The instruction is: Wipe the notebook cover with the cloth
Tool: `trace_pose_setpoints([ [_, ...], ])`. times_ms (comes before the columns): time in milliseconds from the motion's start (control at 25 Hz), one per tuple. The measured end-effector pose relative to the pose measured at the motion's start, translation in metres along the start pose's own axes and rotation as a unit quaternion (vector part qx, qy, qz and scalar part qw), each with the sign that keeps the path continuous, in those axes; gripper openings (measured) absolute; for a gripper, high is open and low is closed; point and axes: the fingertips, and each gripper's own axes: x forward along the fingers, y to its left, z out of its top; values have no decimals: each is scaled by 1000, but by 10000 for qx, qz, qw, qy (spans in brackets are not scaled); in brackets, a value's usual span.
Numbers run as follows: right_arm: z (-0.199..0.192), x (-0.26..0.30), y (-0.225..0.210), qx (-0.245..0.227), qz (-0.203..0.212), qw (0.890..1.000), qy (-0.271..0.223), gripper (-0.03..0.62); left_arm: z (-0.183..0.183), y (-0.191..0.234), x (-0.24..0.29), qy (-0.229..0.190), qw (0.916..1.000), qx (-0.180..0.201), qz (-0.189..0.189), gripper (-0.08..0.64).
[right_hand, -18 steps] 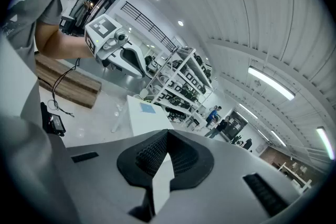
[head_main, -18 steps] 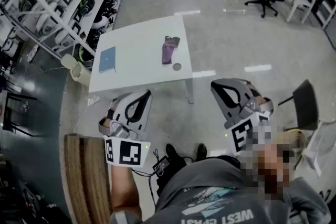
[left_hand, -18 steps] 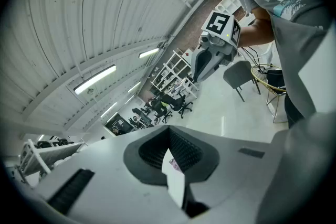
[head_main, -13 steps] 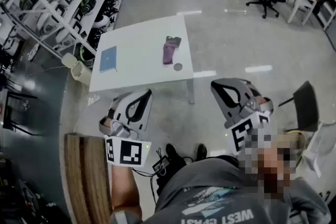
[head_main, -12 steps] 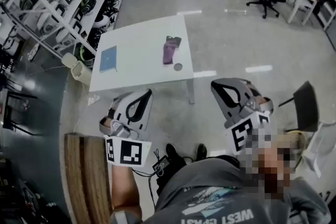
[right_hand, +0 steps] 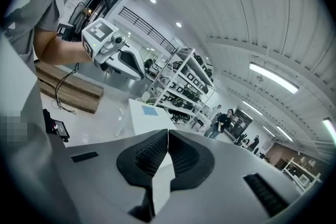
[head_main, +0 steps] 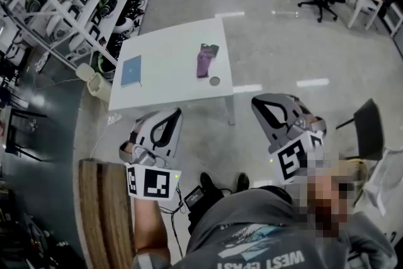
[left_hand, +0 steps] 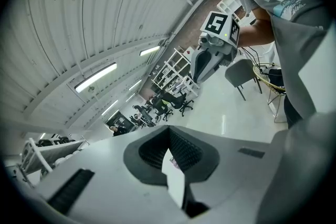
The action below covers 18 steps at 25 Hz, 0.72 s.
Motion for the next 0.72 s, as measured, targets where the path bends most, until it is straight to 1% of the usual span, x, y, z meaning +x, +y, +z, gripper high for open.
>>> trace_pose_setpoints([
  [80,0,1,-2,73,34,10000,-33,31,0,-1,1,-46,10000,-85,-1,0],
  [200,0,5,-4,96,45,9999,-78,32,-2,0,2,-2,9999,-103,13,0],
  [400,-1,21,-4,106,71,9999,-72,31,-11,10,-2,190,9998,-21,76,0],
  [560,2,40,-3,124,142,9998,-56,31,-32,15,3,194,9996,-184,59,0],
  [640,3,53,-3,134,161,9998,-22,31,-41,22,6,256,9996,-141,27,0],
  [720,5,68,-3,162,175,9997,17,31,-53,27,9,218,9995,-207,-4,0],
])
